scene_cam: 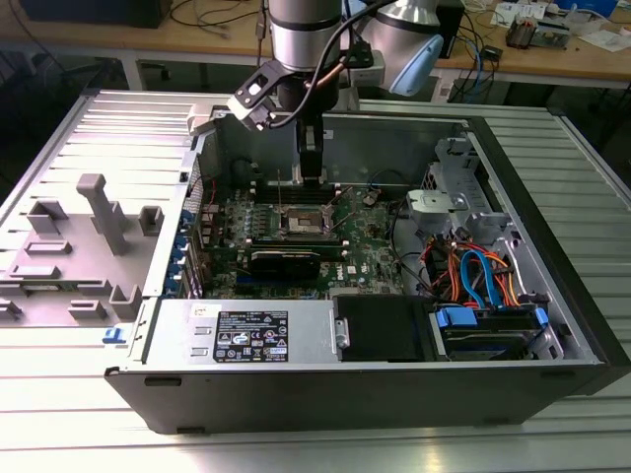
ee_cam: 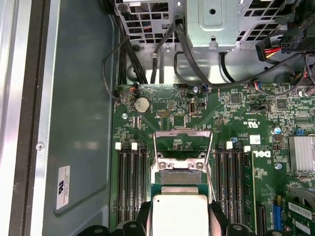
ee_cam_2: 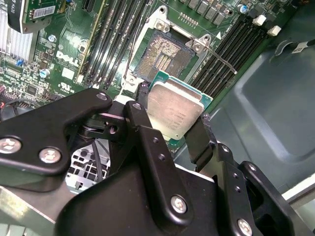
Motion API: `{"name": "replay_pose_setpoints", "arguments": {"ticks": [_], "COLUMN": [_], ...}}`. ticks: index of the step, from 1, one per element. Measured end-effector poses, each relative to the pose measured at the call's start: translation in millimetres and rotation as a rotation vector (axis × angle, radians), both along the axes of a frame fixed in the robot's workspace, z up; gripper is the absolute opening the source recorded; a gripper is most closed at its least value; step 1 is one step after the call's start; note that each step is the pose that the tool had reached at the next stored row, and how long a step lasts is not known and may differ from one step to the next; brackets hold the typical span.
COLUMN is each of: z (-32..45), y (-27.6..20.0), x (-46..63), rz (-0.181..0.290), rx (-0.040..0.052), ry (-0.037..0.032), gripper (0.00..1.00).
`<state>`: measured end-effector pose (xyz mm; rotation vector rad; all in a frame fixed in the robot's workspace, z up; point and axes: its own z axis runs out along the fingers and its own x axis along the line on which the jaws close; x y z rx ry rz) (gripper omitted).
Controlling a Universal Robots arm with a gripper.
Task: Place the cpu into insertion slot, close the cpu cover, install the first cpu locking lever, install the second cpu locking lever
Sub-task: 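Place the cpu into insertion slot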
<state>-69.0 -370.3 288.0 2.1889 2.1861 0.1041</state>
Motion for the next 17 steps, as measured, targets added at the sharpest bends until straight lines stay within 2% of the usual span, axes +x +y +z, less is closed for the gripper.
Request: {"name": "replay_pose_setpoints", "arguments": {"ticks": [17], "z": [-12.1], "y": [0.0], "x": [-0.1], "rz": [0.0], "rx": [-0.0049], "ry": [-0.0003], "gripper": [0.55]}}
